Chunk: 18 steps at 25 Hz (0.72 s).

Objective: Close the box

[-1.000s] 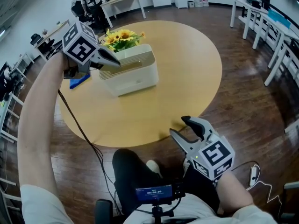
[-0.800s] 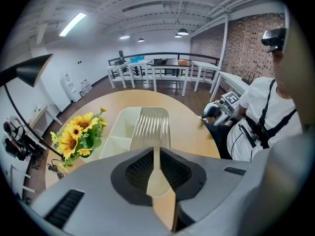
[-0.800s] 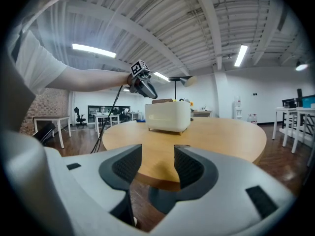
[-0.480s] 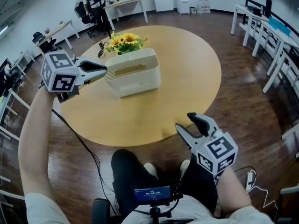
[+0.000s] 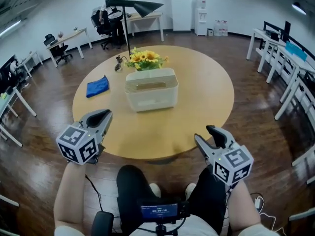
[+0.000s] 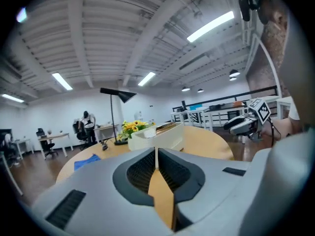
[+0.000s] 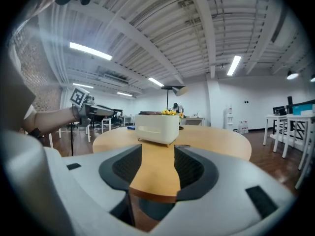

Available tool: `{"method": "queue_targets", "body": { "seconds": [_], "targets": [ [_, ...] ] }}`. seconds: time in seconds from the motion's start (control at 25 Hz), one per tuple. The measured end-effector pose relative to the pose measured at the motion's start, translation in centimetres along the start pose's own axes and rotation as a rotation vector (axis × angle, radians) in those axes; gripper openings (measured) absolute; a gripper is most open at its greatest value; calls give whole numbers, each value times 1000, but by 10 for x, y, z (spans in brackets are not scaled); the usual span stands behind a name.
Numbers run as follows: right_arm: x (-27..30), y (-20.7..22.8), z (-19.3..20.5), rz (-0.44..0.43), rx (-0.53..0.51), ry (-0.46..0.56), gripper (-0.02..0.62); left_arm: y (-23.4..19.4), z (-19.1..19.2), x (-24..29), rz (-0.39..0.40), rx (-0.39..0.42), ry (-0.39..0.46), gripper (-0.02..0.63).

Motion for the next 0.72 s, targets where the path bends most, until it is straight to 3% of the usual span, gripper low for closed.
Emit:
{"method": "queue_targets", "body": {
  "seconds": [0.16,0.4,0.72],
  "targets": [
    [-10,-2,-4,16,-5,18,216,20,29,-28,-100,-97,-21,21],
    [-25,-8,-3,32,-18,23,216,42,43,-59,-155,-162,-39,21],
    [-46,-15,-4,55,-28,42,213,55,38,-83,-181,-152,-43,21]
  ]
}}
Point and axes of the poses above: the fingertips, and each gripper's own axes: x forward along the fingers, y to its right, z out of its underside, the point moved 3 cm from there along -x, backward along the fingers, and after that the axes turned 14 degrees about x, right-handed, at the moved point
